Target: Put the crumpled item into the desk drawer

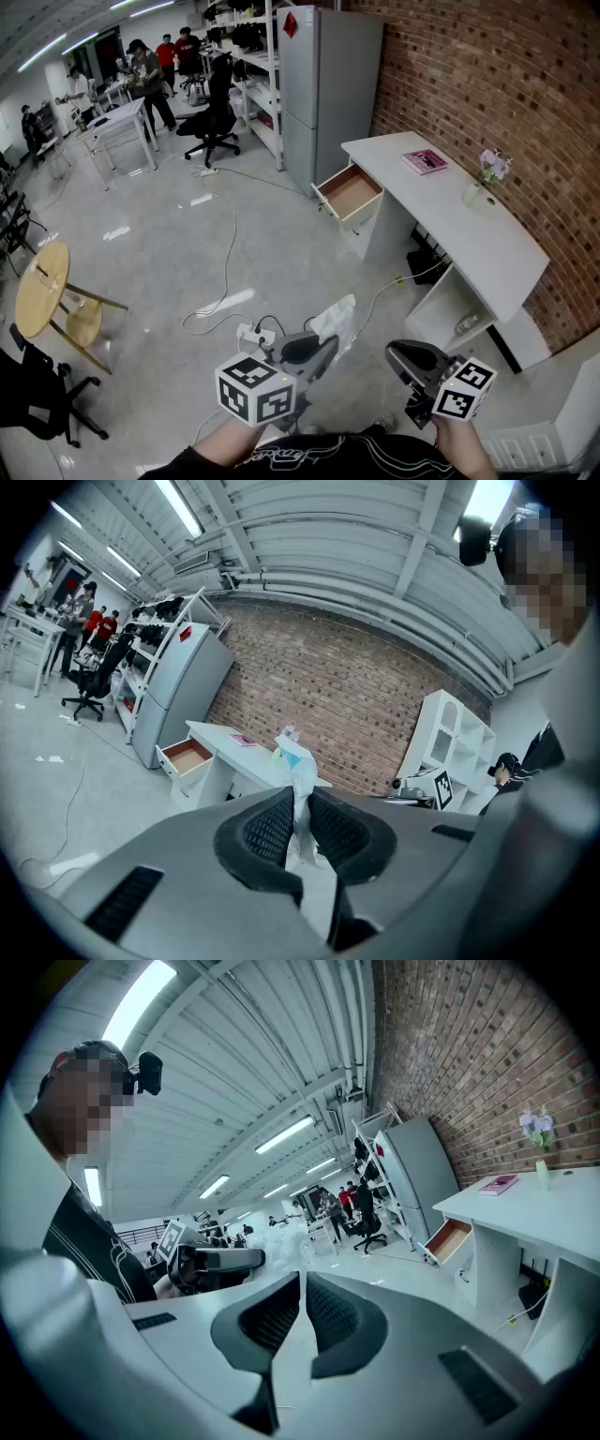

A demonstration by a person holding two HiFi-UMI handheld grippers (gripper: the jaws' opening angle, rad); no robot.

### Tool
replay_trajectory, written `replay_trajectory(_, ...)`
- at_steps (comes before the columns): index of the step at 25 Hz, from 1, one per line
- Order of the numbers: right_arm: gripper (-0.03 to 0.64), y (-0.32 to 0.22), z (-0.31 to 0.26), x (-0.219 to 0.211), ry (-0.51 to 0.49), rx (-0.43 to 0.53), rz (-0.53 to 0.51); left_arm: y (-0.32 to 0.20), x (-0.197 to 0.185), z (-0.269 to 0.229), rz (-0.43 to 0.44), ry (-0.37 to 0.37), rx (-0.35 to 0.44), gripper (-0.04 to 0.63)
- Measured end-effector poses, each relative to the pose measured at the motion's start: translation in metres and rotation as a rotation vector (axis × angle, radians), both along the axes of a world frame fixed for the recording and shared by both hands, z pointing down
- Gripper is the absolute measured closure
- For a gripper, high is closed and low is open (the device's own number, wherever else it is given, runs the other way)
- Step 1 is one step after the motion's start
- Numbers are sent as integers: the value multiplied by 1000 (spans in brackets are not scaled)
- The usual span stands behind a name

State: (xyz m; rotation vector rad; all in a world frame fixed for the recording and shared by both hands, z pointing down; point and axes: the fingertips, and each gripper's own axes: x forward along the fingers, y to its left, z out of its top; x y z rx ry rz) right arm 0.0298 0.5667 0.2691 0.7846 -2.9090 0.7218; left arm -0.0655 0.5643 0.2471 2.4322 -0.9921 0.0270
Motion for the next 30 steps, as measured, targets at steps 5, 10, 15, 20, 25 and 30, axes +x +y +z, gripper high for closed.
replay_trajectory(5, 563, -3, -1, -2, -1, -3, 3, -3, 0, -2, 1, 2, 1, 541)
replay_trajectory(10, 563, 1, 3, -9, 11, 6, 5, 1, -3, 5, 12, -9, -3, 541)
replay_trajectory(15, 563, 0, 6, -11, 47, -2, 17, 1, -4, 4, 40, 22, 8, 541)
replay_trajectory(20, 563, -9, 6, -2, 63, -13, 42, -10, -4, 3, 45, 48, -2, 540)
replay_trajectory(25, 563, -34, 8, -5, 52, -22, 36, -32, -5, 3, 45, 29, -8, 540)
replay_trajectory(30, 563, -79, 7, -3, 32, 4, 24, -74, -5, -1, 33, -2, 8, 541)
